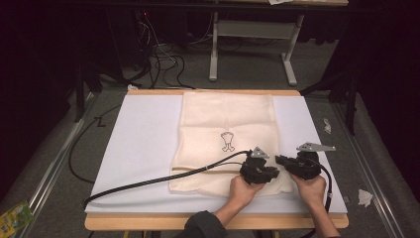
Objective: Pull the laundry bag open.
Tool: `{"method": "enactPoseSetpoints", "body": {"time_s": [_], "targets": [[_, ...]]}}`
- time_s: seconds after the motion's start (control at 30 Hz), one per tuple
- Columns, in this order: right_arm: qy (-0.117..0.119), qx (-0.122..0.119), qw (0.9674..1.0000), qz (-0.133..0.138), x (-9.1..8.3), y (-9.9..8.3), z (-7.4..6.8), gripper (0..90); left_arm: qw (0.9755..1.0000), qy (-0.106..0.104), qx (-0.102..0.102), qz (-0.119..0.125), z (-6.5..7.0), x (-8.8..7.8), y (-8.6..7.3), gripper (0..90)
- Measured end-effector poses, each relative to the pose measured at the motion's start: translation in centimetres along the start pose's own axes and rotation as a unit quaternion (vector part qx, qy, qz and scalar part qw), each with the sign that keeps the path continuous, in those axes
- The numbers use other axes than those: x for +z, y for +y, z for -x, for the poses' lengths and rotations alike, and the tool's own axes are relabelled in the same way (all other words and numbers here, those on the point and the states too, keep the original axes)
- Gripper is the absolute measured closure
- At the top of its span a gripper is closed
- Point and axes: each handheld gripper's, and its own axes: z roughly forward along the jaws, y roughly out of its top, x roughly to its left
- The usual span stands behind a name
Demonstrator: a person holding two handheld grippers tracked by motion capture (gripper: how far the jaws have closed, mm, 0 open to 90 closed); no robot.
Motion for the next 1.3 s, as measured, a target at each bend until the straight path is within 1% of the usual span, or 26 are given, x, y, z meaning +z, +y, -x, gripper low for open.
{"method": "enactPoseSetpoints", "body": {"time_s": [0.07,0.17,0.33,0.47,0.67,0.83,0.9,0.97,1.17,1.3], "targets": [[-0.001,-0.002,1.0000,0.000,0.00,0.02,-0.01,88.4,1.0000,0.004,0.006,-0.002,0.04,-0.03,-0.09,82.8],[-0.001,-0.001,1.0000,-0.001,-0.06,0.02,0.03,88.4,1.0000,0.004,0.007,-0.002,-0.01,-0.05,-0.19,85.9],[-0.002,-0.002,1.0000,0.000,-0.23,0.00,0.17,88.4,0.9999,0.001,0.010,0.000,0.05,-0.15,-0.14,86.2],[-0.001,-0.003,1.0000,0.002,-0.19,0.01,0.14,88.4,0.9999,0.004,0.016,0.000,0.02,-0.28,-0.08,86.3],[-0.003,-0.005,1.0000,-0.002,-0.30,-0.08,0.37,88.3,0.9999,0.003,0.016,-0.004,-0.01,-0.34,-0.02,86.7],[-0.002,-0.002,1.0000,-0.003,-0.26,-0.07,0.29,88.2,0.9998,0.008,0.014,-0.009,-0.06,-0.40,0.06,86.8],[-0.002,-0.008,1.0000,-0.004,-0.25,-0.09,0.33,88.2,0.9998,0.009,0.013,-0.011,-0.09,-0.35,0.04,86.8],[-0.004,-0.008,0.9999,-0.008,-0.28,-0.12,0.34,88.3,0.9998,0.010,0.011,-0.013,-0.15,-0.32,0.02,86.9],[-0.007,-0.015,0.9998,-0.012,-0.33,-0.16,0.33,88.4,0.9997,0.014,0.011,-0.016,-0.12,-0.51,0.09,87.0],[-0.006,-0.013,0.9998,-0.010,-0.38,-0.18,0.31,88.4,0.9996,0.019,0.015,-0.017,-0.03,-0.56,0.05,87.0]]}}
